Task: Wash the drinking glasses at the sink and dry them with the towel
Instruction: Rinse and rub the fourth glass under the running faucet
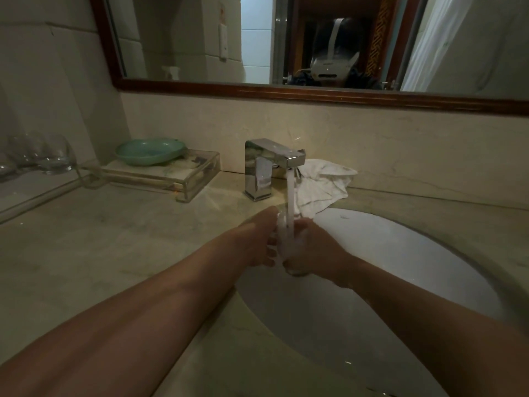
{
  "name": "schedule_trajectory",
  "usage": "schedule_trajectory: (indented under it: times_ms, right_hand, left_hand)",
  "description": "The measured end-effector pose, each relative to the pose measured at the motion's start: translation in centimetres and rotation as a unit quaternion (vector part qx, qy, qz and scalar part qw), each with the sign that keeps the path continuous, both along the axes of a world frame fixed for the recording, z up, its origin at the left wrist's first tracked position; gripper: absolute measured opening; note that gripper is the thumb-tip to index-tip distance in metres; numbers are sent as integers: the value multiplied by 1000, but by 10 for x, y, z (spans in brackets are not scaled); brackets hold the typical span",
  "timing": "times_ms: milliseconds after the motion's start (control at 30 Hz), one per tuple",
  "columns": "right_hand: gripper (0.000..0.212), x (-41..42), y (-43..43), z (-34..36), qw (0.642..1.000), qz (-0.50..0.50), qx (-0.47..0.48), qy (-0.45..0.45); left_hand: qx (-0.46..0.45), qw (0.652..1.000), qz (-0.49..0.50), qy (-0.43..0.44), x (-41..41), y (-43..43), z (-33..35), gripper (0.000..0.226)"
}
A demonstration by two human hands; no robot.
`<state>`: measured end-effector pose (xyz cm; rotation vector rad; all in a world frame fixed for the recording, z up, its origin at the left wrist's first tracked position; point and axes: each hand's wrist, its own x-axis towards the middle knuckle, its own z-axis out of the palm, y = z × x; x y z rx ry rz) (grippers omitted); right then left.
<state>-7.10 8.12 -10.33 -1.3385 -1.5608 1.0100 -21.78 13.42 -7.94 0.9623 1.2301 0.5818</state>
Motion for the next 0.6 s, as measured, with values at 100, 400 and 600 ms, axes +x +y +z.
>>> schedule_trajectory:
  times_ms: [100,400,600]
  right_hand:
    - [64,1,-4,-1,999,-2,-19,-39]
    - [67,4,-5,-4,997,11,-29,-70]
    - [75,2,-4,-8,996,16,-42,-80]
  left_hand:
    - [18,999,24,-12,2,4,1,33]
    - [46,999,28,8,3,0,2,21]
    - [45,999,12,-12,2,2,-3,29]
